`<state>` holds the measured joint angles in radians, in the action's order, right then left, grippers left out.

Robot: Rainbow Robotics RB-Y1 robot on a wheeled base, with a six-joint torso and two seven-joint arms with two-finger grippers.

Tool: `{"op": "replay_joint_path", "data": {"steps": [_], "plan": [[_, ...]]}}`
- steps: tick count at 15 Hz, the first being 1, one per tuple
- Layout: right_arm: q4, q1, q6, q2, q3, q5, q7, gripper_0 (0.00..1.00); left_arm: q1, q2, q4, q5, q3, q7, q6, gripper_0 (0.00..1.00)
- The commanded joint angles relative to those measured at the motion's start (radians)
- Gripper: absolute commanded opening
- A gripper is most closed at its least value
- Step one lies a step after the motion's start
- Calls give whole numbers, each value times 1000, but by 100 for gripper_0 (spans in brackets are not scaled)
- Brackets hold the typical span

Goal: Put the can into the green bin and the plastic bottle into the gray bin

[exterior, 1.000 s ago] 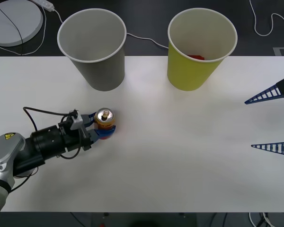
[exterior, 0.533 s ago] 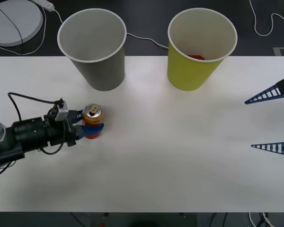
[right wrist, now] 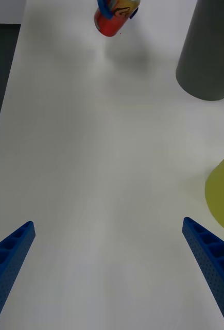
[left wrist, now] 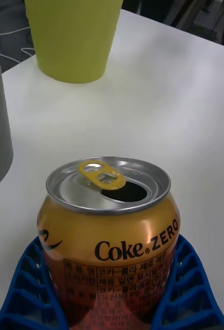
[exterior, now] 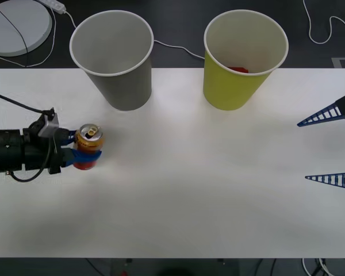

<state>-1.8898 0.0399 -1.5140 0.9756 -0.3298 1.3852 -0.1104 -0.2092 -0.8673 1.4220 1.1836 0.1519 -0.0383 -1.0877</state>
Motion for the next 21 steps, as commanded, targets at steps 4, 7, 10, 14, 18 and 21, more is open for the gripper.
{"op": "replay_joint_path", "data": {"steps": [4, 7, 10, 14, 18, 21], "plan": [[0, 0, 0, 0, 0, 0, 0, 100, 28, -190, 123, -1, 0, -43, -18, 0], [0, 0, 0, 0, 0, 0, 0, 100, 27, -291, 176, -10, 0, -72, -34, 0], [0, 0, 0, 0, 0, 0, 0, 100, 27, -380, 206, -58, -8, -104, -60, 0], [0, 0, 0, 0, 0, 0, 0, 100, 19, -417, 253, -18, -104, -275, -138, 0], [0, 0, 0, 0, 0, 0, 0, 100, -58, -430, 302, 123, -147, -465, -196, 0], [0, 0, 0, 0, 0, 0, 0, 100, -154, -460, 322, 169, -147, -568, -270, 0]]}}
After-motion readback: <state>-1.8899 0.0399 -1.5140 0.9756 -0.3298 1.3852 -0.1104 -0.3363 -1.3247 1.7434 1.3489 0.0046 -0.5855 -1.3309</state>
